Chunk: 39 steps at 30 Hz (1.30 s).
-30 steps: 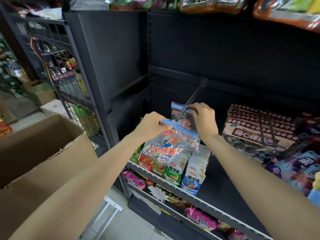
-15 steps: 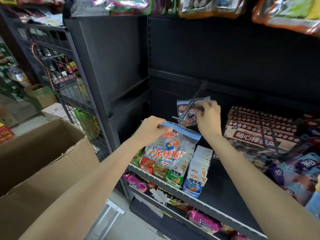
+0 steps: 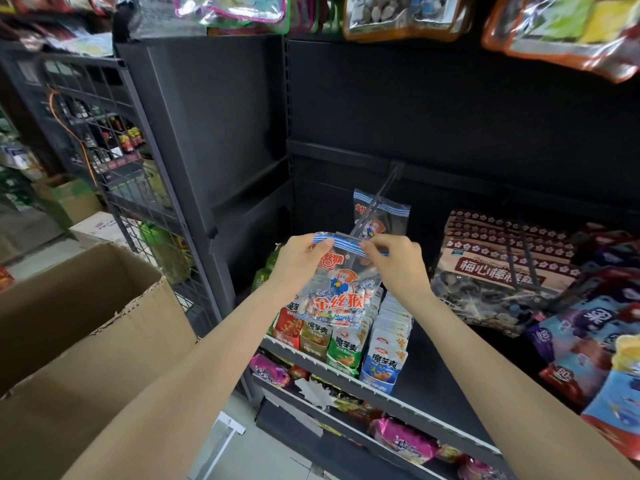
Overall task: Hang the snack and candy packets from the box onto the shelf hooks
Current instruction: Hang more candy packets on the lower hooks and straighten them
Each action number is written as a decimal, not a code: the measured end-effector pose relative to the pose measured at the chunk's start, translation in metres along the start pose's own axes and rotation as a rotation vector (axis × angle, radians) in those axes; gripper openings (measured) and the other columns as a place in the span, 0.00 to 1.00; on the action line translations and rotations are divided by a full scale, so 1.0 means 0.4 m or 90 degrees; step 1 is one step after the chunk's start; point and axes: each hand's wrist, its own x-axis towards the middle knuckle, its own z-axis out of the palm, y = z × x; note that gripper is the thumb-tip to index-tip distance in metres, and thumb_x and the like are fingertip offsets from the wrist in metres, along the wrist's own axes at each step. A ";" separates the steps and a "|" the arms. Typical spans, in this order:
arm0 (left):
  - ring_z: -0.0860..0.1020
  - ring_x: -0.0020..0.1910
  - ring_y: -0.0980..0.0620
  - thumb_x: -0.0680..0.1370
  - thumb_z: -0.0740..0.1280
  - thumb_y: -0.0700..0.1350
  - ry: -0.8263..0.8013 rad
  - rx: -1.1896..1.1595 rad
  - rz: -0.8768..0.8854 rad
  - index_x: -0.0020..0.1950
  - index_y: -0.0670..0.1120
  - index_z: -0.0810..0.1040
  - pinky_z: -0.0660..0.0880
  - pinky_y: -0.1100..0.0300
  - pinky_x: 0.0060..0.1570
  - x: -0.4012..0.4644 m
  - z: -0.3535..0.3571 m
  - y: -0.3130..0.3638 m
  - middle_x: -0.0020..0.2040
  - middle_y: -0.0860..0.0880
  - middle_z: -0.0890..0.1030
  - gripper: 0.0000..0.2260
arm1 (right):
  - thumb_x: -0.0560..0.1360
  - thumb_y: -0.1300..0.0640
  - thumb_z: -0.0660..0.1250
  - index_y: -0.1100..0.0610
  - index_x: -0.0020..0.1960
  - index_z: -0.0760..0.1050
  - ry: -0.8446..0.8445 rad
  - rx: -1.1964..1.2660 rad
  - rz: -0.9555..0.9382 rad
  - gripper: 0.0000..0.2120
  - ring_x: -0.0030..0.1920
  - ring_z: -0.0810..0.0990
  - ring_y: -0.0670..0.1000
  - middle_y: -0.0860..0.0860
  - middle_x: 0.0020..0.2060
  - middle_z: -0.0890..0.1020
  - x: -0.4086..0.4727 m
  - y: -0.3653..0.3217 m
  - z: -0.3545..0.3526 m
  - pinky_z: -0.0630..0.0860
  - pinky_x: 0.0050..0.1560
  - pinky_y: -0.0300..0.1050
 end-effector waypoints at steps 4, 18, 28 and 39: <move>0.81 0.48 0.47 0.80 0.62 0.49 0.023 0.045 0.003 0.53 0.49 0.82 0.76 0.44 0.52 0.007 0.014 -0.004 0.46 0.47 0.84 0.10 | 0.79 0.52 0.62 0.57 0.42 0.80 0.011 -0.045 0.010 0.13 0.24 0.69 0.44 0.49 0.33 0.82 -0.003 0.004 0.004 0.63 0.27 0.37; 0.80 0.43 0.49 0.76 0.68 0.39 0.128 0.197 0.084 0.45 0.45 0.81 0.78 0.51 0.46 0.164 0.074 0.033 0.42 0.47 0.82 0.03 | 0.76 0.69 0.60 0.58 0.55 0.74 0.071 -0.244 -0.050 0.11 0.45 0.80 0.55 0.55 0.49 0.80 0.085 0.041 -0.004 0.78 0.42 0.50; 0.79 0.46 0.43 0.76 0.60 0.34 0.128 0.308 0.073 0.48 0.43 0.81 0.77 0.52 0.48 0.321 0.127 0.073 0.48 0.42 0.81 0.10 | 0.74 0.73 0.61 0.67 0.55 0.77 0.061 -0.286 0.006 0.12 0.57 0.73 0.60 0.61 0.56 0.75 0.224 0.089 -0.012 0.76 0.50 0.51; 0.77 0.58 0.48 0.79 0.60 0.35 -0.034 0.241 0.078 0.66 0.44 0.74 0.72 0.60 0.60 0.359 0.122 0.057 0.60 0.44 0.78 0.16 | 0.77 0.67 0.61 0.62 0.62 0.76 0.026 -0.309 0.006 0.14 0.70 0.61 0.57 0.57 0.71 0.62 0.241 0.105 -0.013 0.72 0.62 0.50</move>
